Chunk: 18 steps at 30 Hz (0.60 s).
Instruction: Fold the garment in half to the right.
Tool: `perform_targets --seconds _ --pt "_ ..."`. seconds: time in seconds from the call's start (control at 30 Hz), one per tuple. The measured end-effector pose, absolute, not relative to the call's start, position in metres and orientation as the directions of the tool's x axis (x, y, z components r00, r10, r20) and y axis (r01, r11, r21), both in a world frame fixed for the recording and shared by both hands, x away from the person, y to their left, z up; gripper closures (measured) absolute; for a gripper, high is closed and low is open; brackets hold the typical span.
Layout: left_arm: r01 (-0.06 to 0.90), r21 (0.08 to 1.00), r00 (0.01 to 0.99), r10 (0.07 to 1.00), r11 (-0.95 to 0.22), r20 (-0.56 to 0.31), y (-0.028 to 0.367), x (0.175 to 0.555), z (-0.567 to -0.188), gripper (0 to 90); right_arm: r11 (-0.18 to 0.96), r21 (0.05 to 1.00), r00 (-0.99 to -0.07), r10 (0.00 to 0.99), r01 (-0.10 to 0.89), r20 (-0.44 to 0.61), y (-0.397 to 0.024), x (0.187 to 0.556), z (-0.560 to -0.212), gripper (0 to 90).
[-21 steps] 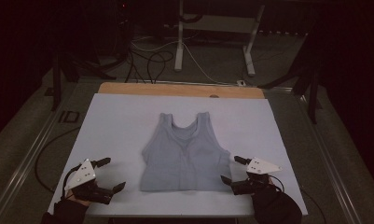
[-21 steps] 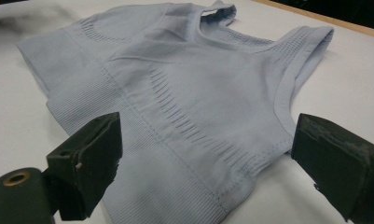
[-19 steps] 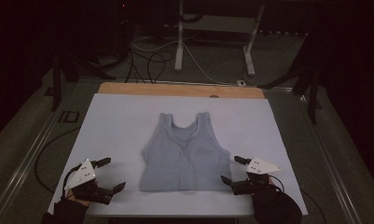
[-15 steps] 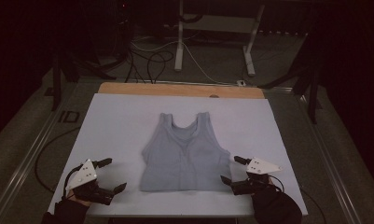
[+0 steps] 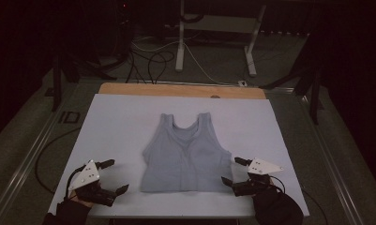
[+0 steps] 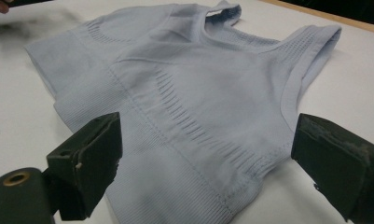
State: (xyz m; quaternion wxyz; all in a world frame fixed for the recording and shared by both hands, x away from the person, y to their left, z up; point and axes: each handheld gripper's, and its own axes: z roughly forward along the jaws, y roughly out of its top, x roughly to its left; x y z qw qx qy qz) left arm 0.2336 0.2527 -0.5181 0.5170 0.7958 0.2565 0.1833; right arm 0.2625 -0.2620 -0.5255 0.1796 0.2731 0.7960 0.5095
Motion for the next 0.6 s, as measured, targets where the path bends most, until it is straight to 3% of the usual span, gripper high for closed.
perform_targets --seconds 0.6 --pt "0.223 0.912 0.823 0.567 -0.344 0.013 0.238 0.236 -0.504 0.6 0.348 0.916 -0.793 0.606 0.2 -0.057 -0.25 0.26 -0.492 8.8"
